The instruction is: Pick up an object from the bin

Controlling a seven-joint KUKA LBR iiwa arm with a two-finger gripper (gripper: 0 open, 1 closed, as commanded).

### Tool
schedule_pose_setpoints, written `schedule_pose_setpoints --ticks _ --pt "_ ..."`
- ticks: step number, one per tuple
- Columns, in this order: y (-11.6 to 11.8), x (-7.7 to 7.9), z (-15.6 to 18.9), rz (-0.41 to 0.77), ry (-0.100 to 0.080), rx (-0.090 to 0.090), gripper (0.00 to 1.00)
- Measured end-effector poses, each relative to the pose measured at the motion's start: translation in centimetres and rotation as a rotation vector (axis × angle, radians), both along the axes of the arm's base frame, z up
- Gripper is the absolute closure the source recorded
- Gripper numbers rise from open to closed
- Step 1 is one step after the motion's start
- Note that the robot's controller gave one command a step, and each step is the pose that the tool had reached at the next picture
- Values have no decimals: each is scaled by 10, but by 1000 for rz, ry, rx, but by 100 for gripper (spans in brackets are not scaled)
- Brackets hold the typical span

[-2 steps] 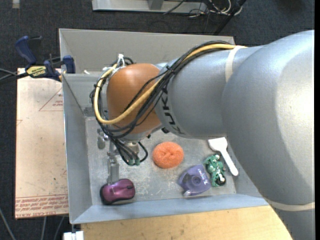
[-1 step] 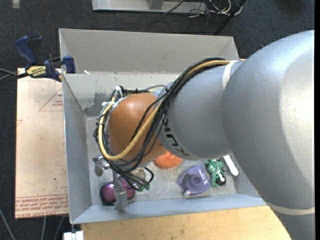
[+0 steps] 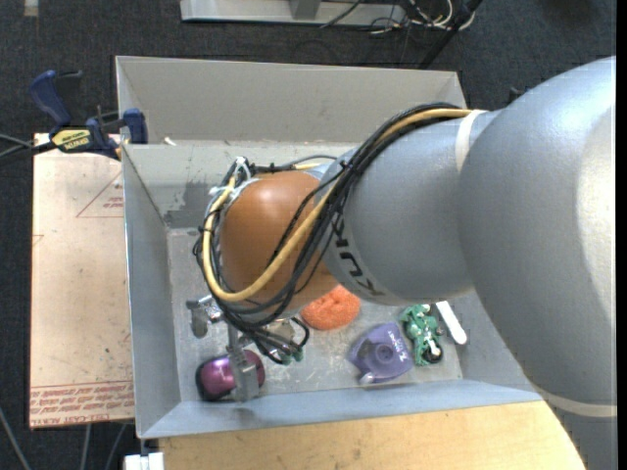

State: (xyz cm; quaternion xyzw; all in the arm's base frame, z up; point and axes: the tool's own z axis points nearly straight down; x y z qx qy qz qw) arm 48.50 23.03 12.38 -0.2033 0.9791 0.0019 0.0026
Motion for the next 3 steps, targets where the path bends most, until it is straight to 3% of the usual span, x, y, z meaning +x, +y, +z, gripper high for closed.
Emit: schedule_pose_setpoints --ticks 1,2,3 --pt "-17 -2 -41 39 -5 2 0" --pt "-20 0 -57 113 -18 5 100" --pt "-19 -1 -55 123 -13 4 100"
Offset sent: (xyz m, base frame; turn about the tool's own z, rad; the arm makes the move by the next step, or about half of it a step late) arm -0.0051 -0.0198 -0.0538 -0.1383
